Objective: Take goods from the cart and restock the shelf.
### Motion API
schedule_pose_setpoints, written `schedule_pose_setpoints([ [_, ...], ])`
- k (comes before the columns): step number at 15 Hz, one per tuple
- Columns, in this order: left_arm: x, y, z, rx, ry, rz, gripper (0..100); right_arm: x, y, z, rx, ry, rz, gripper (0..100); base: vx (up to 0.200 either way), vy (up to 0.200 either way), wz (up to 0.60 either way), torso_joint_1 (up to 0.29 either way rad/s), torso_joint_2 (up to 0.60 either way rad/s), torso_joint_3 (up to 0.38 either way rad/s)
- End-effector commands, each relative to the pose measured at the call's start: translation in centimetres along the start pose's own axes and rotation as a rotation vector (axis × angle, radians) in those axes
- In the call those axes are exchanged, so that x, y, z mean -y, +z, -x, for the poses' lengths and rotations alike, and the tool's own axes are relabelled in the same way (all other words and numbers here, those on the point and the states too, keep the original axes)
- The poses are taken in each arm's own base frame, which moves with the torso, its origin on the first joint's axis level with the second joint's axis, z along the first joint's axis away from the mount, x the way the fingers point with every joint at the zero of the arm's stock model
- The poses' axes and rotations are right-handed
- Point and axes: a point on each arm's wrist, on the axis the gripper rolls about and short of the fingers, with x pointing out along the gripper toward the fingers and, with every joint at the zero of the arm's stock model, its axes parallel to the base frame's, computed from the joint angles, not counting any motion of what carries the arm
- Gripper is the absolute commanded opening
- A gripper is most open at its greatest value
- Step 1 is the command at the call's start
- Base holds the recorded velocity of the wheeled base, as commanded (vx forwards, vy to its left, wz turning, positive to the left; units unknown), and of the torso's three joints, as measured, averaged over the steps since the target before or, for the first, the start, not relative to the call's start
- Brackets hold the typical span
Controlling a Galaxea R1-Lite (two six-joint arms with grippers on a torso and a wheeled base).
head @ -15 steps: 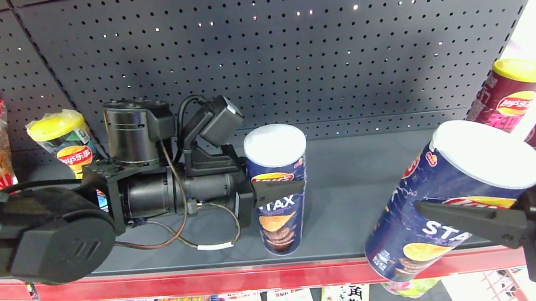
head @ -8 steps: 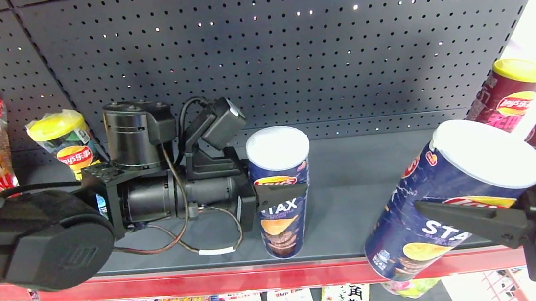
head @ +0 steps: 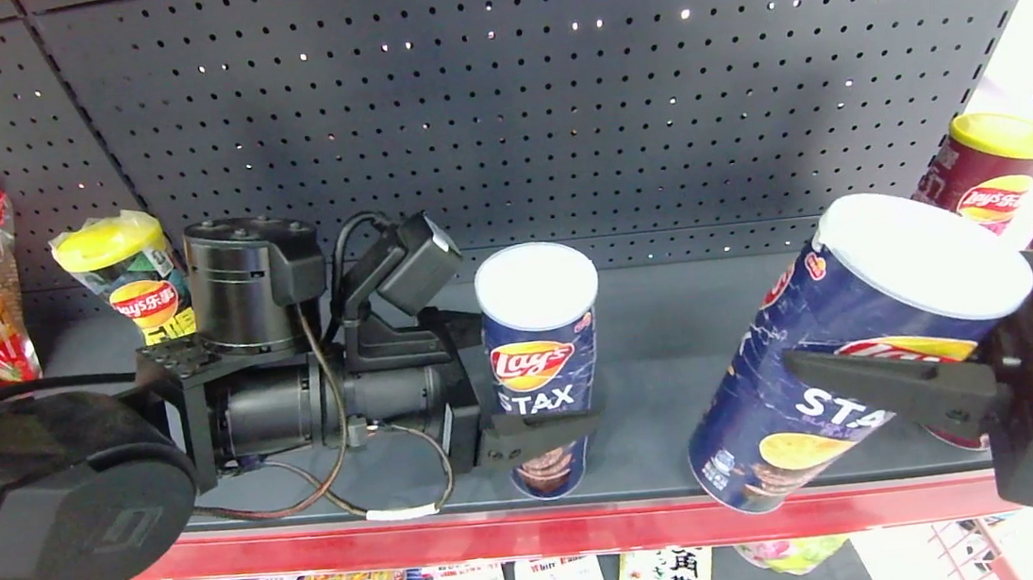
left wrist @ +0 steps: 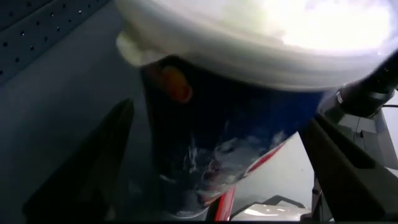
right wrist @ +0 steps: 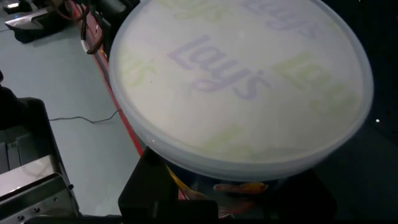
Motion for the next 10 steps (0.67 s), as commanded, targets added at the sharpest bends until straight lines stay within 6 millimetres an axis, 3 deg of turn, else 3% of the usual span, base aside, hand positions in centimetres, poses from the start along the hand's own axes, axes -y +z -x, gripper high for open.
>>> schedule_pose_setpoints([
  [1,0.4,0.5,0.8,0.012,0.025,-0.012,100,0.8,0.7,-2.0,-0.012,-0.010,-0.002,0,0.000,0.000,0.00,0.000,0.00,0.000],
  [7,2.0,0.6,2.9,0.023,0.040,0.007,100,2.1,0.9,-5.2,-0.047,-0.027,-0.007,0,0.000,0.000,0.00,0.000,0.00,0.000],
  [10,3.2,-0.3,4.6,0.003,0.098,0.036,100,3.7,0.4,-7.8,-0.085,-0.053,0.000,0,0.000,0.000,0.00,0.000,0.00,0.000],
])
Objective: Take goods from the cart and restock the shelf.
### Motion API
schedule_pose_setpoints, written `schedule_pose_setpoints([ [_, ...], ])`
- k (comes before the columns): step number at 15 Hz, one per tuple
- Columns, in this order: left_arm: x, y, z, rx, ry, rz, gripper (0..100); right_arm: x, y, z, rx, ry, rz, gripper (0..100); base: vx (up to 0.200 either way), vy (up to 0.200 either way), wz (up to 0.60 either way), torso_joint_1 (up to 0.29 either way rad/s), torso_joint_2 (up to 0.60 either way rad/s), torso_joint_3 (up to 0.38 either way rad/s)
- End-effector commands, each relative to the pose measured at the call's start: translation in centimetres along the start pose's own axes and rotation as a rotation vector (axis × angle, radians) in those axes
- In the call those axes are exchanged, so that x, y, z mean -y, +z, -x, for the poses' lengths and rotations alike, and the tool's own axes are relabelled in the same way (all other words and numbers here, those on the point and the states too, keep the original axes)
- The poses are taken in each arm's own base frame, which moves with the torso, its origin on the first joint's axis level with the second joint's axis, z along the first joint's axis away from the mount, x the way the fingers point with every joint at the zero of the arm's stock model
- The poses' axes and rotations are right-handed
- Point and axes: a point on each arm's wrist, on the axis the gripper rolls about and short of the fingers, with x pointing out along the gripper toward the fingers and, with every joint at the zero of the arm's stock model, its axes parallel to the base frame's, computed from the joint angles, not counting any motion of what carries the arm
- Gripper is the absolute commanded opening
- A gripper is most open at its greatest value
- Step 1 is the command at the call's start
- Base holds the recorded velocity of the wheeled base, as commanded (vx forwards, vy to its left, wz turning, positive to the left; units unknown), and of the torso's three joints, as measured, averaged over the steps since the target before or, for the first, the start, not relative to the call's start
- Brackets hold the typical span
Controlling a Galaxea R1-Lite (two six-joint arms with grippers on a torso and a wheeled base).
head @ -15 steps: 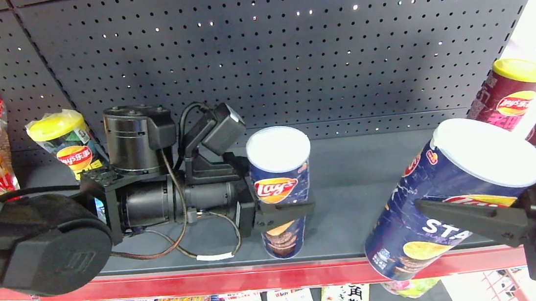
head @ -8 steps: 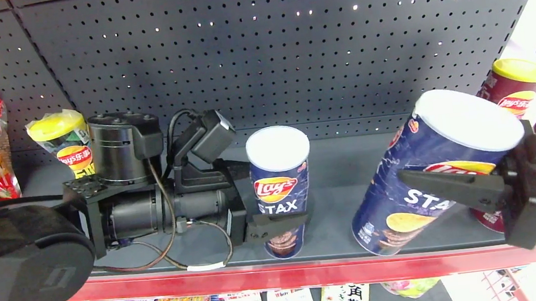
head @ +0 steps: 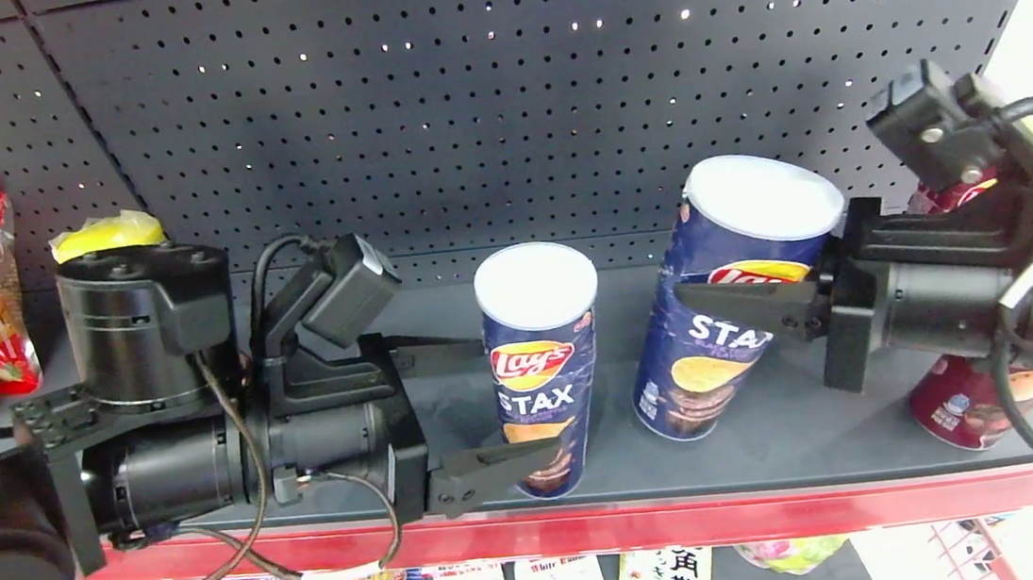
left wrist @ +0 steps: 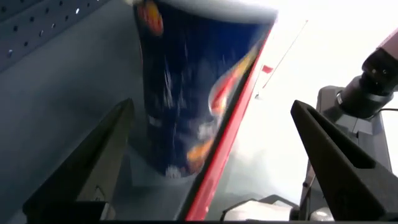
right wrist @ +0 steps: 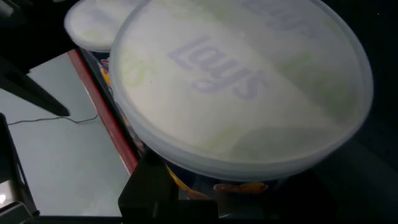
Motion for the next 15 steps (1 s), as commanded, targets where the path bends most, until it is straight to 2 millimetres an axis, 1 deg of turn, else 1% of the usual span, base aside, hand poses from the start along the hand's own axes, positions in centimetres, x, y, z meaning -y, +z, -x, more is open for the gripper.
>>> schedule_pose_setpoints([
  [1,0.8,-0.3,1.3,0.004,0.009,-0.002,100,1.3,-0.8,-2.4,-0.042,-0.014,-0.001,0,0.000,0.000,0.00,0.000,0.00,0.000],
  [3,1.1,-0.7,1.8,-0.004,0.010,0.003,100,1.7,-0.7,-3.7,-0.047,-0.009,-0.001,0,0.000,0.000,0.00,0.000,0.00,0.000],
  [4,1.2,-0.9,2.0,-0.006,0.013,0.005,100,2.1,-0.5,-4.7,-0.043,-0.010,0.000,0,0.000,0.000,0.00,0.000,0.00,0.000],
  [7,0.9,-1.8,3.1,-0.022,0.049,0.023,100,2.9,-0.2,-6.9,-0.034,-0.009,0.003,0,0.000,0.000,0.00,0.000,0.00,0.000],
  [12,0.9,-2.9,5.7,-0.022,0.123,0.049,100,3.4,-0.9,-8.9,-0.060,-0.003,0.022,0,0.000,0.000,0.00,0.000,0.00,0.000],
  [15,0.8,-3.4,6.7,-0.022,0.152,0.060,100,4.0,-0.6,-10.5,-0.045,-0.003,0.027,0,0.000,0.000,0.00,0.000,0.00,0.000],
])
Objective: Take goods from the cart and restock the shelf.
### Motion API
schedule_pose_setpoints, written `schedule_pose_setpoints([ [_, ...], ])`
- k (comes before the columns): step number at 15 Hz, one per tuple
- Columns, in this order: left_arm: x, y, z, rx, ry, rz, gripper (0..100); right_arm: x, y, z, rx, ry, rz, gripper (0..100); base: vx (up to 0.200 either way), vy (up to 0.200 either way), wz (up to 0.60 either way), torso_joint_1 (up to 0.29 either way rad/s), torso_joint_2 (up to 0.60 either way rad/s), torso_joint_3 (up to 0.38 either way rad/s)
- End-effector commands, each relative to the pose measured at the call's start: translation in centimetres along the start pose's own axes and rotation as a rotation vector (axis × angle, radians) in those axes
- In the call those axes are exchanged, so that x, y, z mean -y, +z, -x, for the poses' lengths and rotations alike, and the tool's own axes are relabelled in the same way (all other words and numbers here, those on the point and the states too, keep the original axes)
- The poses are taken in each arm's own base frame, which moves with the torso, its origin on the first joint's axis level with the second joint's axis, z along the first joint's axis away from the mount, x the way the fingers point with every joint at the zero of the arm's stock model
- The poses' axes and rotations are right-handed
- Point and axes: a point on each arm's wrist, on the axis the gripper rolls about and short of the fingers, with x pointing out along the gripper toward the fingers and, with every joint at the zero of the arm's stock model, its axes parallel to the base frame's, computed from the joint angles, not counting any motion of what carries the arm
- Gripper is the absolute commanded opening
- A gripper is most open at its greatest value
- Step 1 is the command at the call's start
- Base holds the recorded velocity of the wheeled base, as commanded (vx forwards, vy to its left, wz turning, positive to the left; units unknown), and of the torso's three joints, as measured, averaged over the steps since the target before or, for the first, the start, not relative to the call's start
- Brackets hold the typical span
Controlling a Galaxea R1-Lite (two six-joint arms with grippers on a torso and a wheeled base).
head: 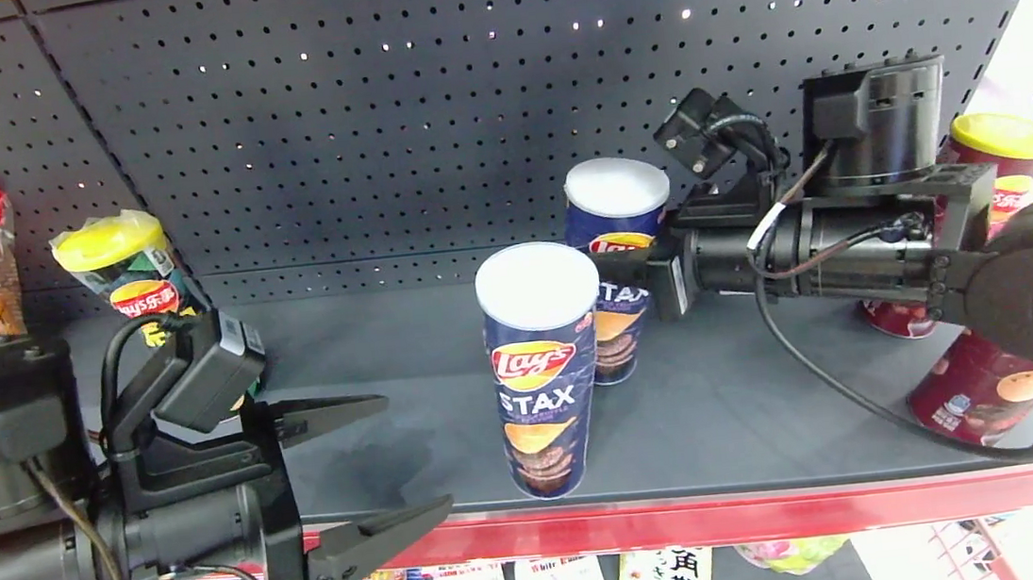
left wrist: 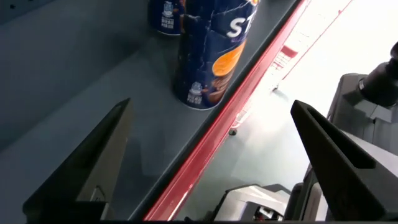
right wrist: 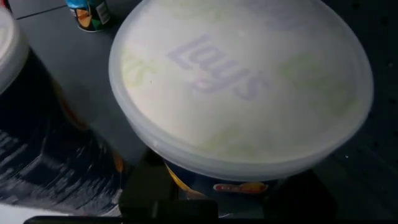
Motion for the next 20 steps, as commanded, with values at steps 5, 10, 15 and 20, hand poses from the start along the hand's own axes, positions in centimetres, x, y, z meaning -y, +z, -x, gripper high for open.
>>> schedule_pose_setpoints([
  [5,-0.5,0.0,1.6,0.028,0.067,0.009,100,0.7,-0.2,-2.8,0.001,0.002,0.002,0,0.000,0.000,0.00,0.000,0.00,0.000],
  [10,-0.1,-0.7,2.2,0.019,0.074,0.015,100,0.9,-0.2,-3.2,0.000,0.004,0.001,0,0.000,0.000,0.00,0.000,0.00,0.000],
  [15,-0.1,-0.7,2.2,0.017,0.074,0.016,100,0.9,-0.2,-3.5,0.000,0.007,0.001,0,0.000,0.000,0.00,0.000,0.00,0.000],
  [20,-0.1,-1.0,2.1,0.006,0.074,0.024,100,0.6,-0.7,-3.3,-0.014,0.023,-0.006,100,0.000,0.000,0.00,0.000,0.00,0.000],
])
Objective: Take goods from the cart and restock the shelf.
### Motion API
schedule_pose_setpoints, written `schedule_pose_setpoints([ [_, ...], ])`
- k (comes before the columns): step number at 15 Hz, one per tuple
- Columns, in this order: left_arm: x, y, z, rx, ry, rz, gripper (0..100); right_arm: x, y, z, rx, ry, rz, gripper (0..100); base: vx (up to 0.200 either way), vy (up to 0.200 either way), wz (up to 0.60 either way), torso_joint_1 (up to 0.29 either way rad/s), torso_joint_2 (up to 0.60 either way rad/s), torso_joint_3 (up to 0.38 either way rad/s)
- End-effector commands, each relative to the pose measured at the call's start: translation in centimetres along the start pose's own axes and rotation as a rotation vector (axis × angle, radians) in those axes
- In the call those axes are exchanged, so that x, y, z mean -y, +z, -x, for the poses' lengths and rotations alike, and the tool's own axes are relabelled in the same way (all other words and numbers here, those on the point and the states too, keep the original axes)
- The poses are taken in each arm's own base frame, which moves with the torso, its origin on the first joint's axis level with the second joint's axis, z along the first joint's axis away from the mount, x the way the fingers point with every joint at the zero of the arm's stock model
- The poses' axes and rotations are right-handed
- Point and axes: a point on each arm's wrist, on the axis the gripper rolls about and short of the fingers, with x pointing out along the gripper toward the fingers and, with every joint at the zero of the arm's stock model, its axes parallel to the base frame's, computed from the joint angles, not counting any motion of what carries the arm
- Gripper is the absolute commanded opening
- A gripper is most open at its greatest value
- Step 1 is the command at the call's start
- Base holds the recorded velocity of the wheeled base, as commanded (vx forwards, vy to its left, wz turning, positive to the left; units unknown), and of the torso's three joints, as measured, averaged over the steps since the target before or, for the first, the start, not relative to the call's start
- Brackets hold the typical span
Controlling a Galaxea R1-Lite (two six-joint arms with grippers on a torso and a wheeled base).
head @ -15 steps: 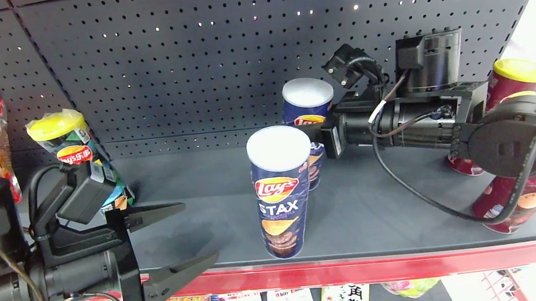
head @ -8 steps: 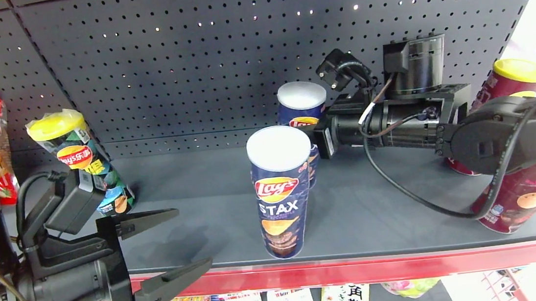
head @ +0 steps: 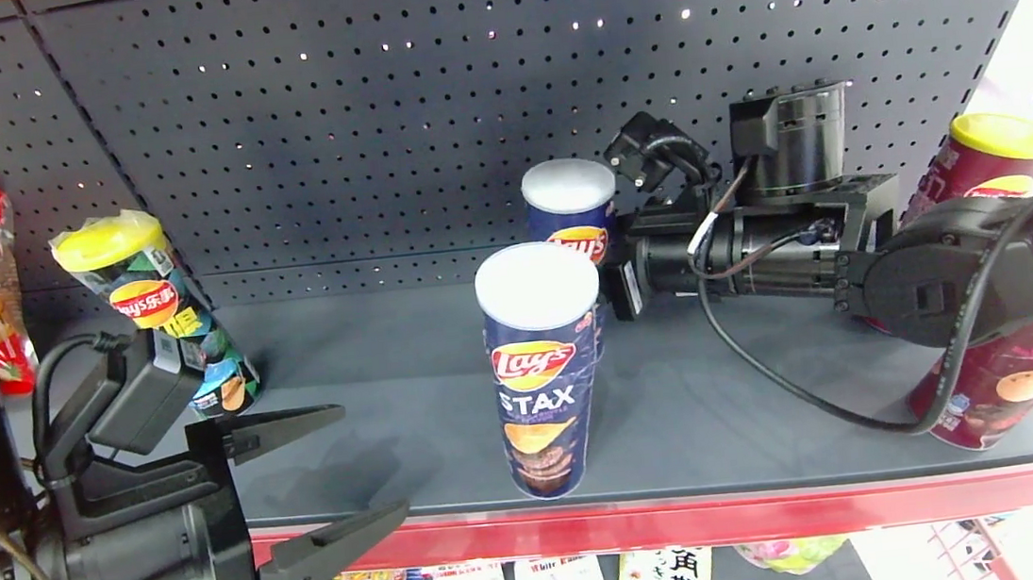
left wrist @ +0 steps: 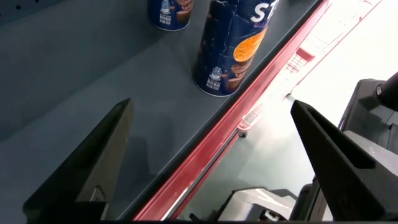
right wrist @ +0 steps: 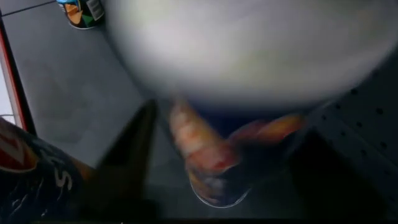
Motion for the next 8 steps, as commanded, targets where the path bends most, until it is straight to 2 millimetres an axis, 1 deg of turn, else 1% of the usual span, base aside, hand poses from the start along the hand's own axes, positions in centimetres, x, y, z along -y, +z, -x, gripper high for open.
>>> schedule_pose_setpoints([
  [1,0.0,-0.1,-0.1,-0.006,0.000,0.003,100,-0.1,0.3,0.2,0.011,-0.001,0.004,100,0.000,0.000,0.00,0.000,0.00,0.000],
  [4,-0.6,-0.3,0.0,-0.011,0.026,0.014,100,-0.4,0.5,0.7,0.011,-0.006,0.003,100,0.000,0.000,0.00,0.000,0.00,0.000],
  [6,-1.3,-0.2,-0.2,-0.014,0.047,0.021,100,-0.6,0.5,1.9,0.009,-0.023,-0.013,100,0.000,0.000,0.00,0.000,0.00,0.000],
  [8,-1.9,-0.1,-1.0,-0.028,0.047,0.022,100,-1.4,-0.1,4.0,-0.014,-0.040,-0.072,100,0.000,0.000,0.00,0.000,0.00,0.000],
])
